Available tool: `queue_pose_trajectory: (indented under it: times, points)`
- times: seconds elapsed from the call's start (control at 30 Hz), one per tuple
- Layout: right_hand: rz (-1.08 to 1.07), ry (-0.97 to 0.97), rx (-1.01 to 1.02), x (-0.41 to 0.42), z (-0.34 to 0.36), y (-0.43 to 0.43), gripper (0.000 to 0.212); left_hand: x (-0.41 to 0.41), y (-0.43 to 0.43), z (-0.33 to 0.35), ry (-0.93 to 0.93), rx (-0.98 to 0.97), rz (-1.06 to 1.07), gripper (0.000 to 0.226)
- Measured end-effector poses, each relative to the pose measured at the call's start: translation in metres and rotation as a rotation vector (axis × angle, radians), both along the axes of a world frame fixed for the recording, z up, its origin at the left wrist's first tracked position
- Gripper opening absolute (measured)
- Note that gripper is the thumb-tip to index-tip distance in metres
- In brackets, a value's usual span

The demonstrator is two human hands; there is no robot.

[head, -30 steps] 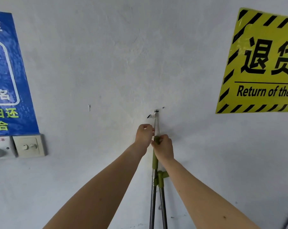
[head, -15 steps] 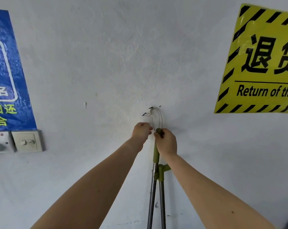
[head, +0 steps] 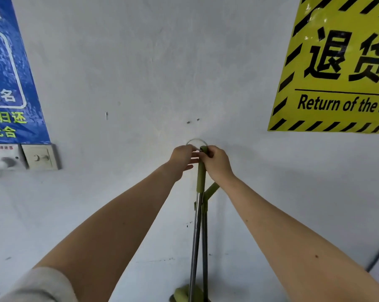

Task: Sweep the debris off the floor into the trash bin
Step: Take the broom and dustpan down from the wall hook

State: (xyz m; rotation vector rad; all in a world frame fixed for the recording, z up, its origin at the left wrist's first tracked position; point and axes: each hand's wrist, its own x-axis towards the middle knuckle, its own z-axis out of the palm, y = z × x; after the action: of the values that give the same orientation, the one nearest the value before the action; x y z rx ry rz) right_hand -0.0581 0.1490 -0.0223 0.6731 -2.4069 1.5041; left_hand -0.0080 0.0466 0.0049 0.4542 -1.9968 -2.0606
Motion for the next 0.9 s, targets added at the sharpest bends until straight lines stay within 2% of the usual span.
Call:
queue_pose_trajectory:
  times: [0.43, 0.63, 0.73, 0.9]
  points:
    - [0.157, -0.272, 0.013, 0.034, -0.114, 0.036, 0.014, 0.017, 0.025, -0.113, -0.245, -0.023, -0.135, 0.017]
    - [0.195, -0.433, 0.080, 0.051, -0.191, 0.047, 0.023, 0.030, 0.015, -0.188, -0.411, 0.084, -0.276, 0.018]
    - [0.205, -0.499, 0.138, 0.056, -0.230, 0.058, 0.020, 0.041, 0.012, -0.231, -0.512, 0.144, -0.342, 0.020]
    - [0.237, -0.599, 0.143, 0.066, -0.274, 0.061, 0.020, 0.047, 0.016, -0.288, -0.589, 0.149, -0.343, 0.019]
